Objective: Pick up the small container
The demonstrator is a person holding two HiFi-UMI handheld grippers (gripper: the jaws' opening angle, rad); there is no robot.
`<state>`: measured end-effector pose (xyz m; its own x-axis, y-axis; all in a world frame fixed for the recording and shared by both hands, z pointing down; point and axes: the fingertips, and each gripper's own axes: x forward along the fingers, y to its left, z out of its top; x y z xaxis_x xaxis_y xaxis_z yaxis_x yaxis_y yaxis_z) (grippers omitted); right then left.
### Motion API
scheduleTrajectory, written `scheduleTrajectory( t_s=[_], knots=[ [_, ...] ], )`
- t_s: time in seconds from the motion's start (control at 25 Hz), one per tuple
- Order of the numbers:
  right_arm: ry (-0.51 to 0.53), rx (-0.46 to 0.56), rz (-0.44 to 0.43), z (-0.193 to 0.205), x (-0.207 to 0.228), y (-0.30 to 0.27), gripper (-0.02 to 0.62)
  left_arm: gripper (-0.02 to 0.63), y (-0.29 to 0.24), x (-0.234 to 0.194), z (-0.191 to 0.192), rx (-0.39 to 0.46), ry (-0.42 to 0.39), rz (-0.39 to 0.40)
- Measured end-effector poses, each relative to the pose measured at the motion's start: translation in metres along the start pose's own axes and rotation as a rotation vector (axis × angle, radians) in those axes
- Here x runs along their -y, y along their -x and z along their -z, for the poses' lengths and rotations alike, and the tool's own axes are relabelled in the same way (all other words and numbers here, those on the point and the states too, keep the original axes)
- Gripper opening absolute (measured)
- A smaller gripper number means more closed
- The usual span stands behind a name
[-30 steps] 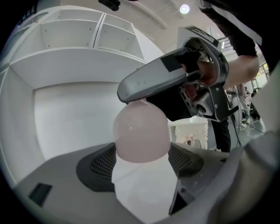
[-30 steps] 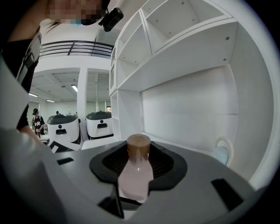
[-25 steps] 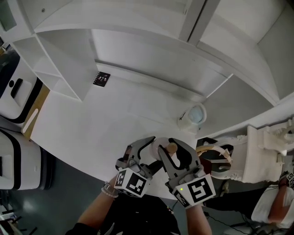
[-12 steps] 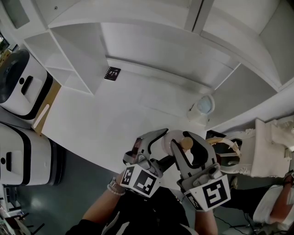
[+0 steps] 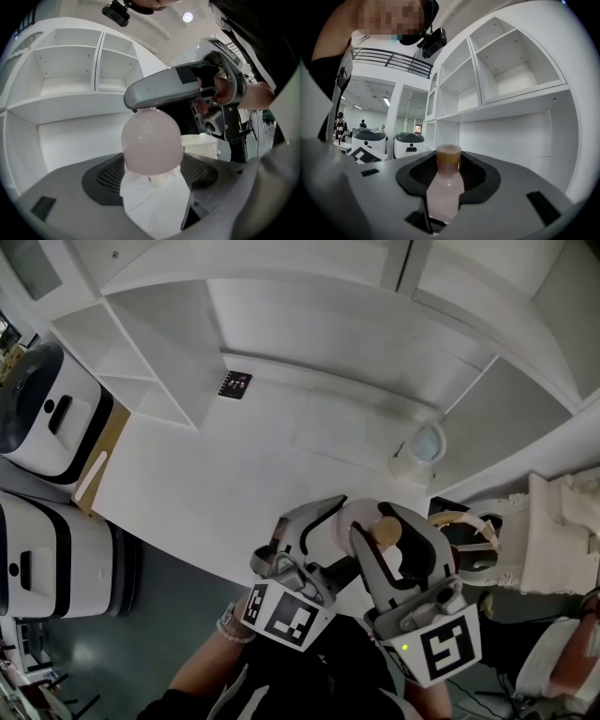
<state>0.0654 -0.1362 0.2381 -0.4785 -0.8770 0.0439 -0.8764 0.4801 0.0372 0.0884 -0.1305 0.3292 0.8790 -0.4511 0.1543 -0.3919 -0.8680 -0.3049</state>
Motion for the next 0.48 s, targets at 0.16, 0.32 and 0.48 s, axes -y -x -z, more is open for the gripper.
scheduleTrajectory(
  t_s=[0.16, 0.32, 0.48],
  knots=[
    [0.019, -0.004, -0.002, -0.0002, -0.0029, -0.0003, 0.141, 0.371, 0.0005, -0.0001, 0.0001, -0.003, 0.003, -0.005],
    [0.031, -0.009, -0.002, 0.0014, -0.0033, 0.0004, 0.141, 0.371, -0.0004, 0.0005, 0.0004, -0.002, 0.002, -0.007],
    [0.038, -0.002, -0.002, -0.0008, -0.0045, -0.0007, 0.141, 0.371, 0.0004, -0.0002, 0.0, 0.0, -0.007, -0.011]
  ],
)
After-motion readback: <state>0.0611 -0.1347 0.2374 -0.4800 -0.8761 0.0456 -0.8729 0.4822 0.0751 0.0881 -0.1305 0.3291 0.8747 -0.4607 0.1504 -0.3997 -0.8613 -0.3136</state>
